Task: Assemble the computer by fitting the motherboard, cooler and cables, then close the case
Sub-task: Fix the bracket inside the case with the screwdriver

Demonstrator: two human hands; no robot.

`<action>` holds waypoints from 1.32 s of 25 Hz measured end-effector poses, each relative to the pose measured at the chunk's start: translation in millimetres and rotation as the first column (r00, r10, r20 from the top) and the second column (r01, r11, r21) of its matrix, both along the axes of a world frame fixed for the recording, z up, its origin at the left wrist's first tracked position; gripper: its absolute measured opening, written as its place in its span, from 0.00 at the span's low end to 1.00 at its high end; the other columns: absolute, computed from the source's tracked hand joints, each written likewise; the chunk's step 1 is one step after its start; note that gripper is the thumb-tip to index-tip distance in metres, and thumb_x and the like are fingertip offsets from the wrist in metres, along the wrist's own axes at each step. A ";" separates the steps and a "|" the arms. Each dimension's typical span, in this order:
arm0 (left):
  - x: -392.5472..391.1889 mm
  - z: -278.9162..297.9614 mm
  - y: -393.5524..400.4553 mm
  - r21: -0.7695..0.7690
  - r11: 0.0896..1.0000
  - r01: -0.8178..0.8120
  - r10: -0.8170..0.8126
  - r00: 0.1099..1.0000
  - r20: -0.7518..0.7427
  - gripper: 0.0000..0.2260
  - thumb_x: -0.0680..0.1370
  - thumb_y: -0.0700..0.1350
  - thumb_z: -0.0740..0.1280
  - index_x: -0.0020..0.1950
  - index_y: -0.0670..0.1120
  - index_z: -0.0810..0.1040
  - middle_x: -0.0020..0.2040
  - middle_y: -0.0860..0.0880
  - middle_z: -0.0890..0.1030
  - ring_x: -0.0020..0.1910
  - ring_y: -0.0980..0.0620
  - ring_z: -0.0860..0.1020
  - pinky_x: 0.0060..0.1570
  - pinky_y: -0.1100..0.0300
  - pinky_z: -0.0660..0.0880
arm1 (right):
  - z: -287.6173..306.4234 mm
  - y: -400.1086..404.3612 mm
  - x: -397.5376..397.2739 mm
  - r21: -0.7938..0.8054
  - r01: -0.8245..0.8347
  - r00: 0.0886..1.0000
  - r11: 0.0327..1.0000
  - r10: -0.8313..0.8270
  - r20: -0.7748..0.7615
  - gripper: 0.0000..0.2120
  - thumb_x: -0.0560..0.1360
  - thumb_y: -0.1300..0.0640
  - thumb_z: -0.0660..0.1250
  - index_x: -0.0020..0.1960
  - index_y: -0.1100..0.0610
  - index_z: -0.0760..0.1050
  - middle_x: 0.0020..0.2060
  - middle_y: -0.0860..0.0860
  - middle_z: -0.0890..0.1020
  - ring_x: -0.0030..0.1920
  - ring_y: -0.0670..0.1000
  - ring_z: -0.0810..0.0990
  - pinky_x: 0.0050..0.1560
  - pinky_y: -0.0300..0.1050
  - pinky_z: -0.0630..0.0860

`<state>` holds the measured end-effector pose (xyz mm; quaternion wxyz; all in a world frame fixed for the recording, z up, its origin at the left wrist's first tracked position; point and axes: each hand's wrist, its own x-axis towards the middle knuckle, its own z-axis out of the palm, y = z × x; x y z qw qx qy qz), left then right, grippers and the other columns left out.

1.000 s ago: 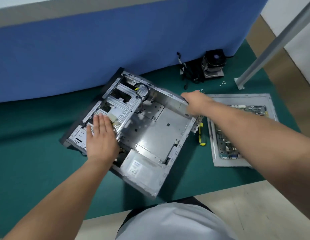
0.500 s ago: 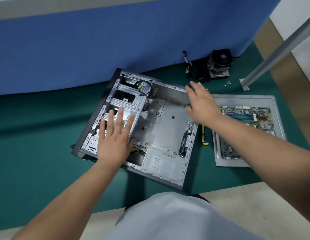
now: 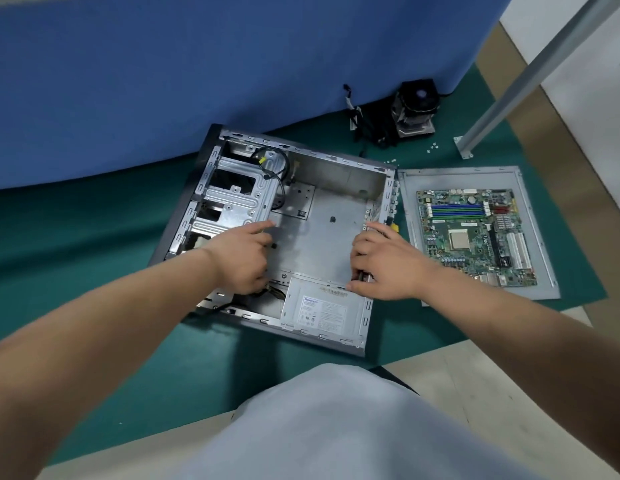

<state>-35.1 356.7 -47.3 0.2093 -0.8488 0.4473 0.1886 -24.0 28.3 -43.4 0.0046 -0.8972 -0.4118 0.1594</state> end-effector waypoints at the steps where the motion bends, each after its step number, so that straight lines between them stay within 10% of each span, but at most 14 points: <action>1: -0.2 -0.8 0.8 -0.026 1.000 0.001 0.000 1.000 0.007 0.29 0.82 0.59 0.48 0.54 0.49 0.87 0.46 0.53 0.85 0.61 0.48 0.71 0.80 0.50 0.45 | -0.7 0.2 -0.5 0.015 0.007 1.000 1.000 -0.007 0.003 0.24 0.76 0.33 0.57 0.49 0.48 0.84 0.50 0.43 0.80 0.65 0.49 0.72 0.80 0.56 0.49; 20: -59.0 -9.9 -45.0 -0.222 0.916 -0.334 0.325 0.943 -0.077 0.26 0.81 0.59 0.53 0.43 0.46 0.87 0.37 0.52 0.82 0.51 0.49 0.73 0.71 0.55 0.58 | 23.3 -9.3 54.7 -0.131 -0.224 0.975 0.966 0.222 -0.035 0.13 0.73 0.36 0.66 0.39 0.45 0.77 0.45 0.42 0.79 0.60 0.44 0.74 0.80 0.45 0.46; 33: -70.1 -10.9 -28.6 -0.250 0.931 -0.266 0.272 0.962 -0.012 0.28 0.79 0.59 0.51 0.41 0.48 0.88 0.34 0.51 0.82 0.50 0.48 0.77 0.73 0.52 0.63 | 11.3 -2.2 36.7 -0.110 -0.253 0.966 0.961 0.258 0.034 0.17 0.72 0.35 0.62 0.40 0.47 0.80 0.41 0.42 0.77 0.55 0.46 0.74 0.78 0.48 0.52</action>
